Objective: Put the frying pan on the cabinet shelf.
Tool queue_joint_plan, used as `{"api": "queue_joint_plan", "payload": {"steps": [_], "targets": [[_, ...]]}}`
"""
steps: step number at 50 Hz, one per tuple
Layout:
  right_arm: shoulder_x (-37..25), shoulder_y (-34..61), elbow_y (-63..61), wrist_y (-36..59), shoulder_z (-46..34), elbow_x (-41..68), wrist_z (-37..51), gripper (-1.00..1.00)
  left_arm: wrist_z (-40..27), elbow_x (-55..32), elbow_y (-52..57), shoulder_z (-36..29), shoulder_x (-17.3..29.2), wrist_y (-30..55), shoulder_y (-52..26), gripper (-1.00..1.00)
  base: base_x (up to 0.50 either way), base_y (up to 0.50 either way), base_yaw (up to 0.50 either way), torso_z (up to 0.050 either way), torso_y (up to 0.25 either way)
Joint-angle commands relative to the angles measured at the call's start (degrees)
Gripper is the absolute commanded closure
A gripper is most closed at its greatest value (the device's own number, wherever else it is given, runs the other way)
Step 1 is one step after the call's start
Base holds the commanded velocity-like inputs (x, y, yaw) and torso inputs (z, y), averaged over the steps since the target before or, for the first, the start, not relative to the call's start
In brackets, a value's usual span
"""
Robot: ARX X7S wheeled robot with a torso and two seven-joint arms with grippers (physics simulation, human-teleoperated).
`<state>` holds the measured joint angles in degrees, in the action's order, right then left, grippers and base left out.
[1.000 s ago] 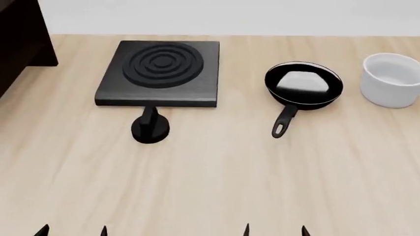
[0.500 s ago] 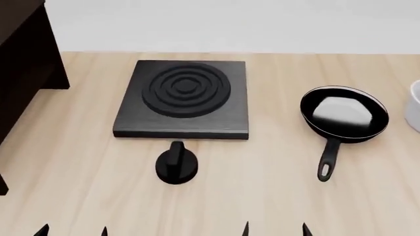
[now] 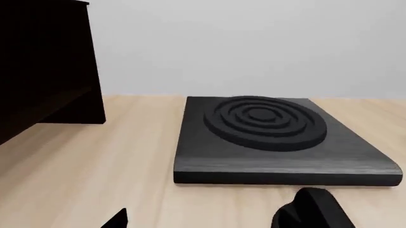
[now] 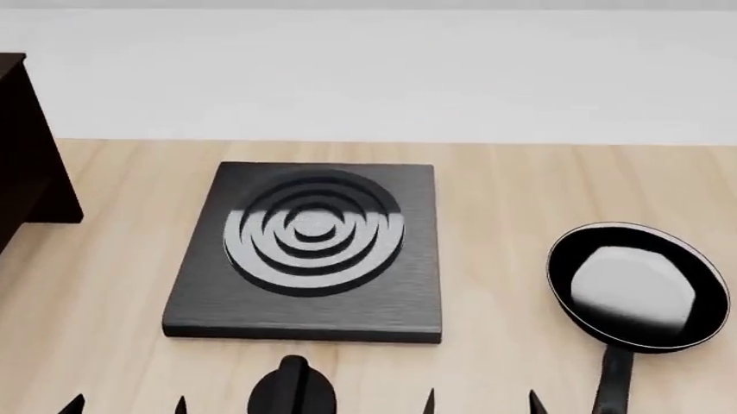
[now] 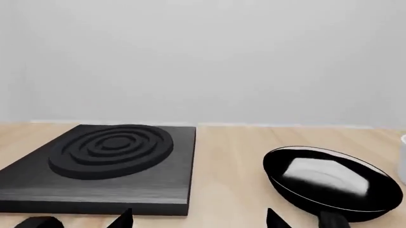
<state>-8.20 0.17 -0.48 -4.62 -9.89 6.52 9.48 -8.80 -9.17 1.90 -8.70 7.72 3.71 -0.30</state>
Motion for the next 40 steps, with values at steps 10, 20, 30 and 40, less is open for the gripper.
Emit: {"api": "queue_joint_plan", "payload": {"steps": [10, 20, 30, 40], "targets": [[-0.8, 0.2, 0.3, 0.0, -0.8, 0.7, 0.8, -1.00, -0.8, -2.2, 0.9, -0.4, 0.5, 1.4, 0.1, -1.00, 0.50, 0.01, 0.00, 0.000, 0.002], [-1.1, 0.1, -0.2, -0.1, -1.0, 0.9, 1.5, -1.00, -0.8, -2.9, 0.6, -0.8, 0.8, 1.2, -0.1, -1.00, 0.50, 0.16, 0.00, 0.000, 0.000], [-0.9, 0.5, 1.1, 0.6, -0.7, 2.7, 1.8, -1.00, -1.2, -3.5, 1.7, -1.2, 1.2, 1.9, 0.0, -1.00, 0.32, 0.11, 0.00, 0.000, 0.000], [-2.5, 0.3, -11.6, 11.8, 0.6, 2.0, 6.7, -1.00, -1.3, -4.4, 0.8, -1.1, 1.3, 1.1, -0.1, -1.00, 0.00, 0.00, 0.00, 0.000, 0.000]]}}
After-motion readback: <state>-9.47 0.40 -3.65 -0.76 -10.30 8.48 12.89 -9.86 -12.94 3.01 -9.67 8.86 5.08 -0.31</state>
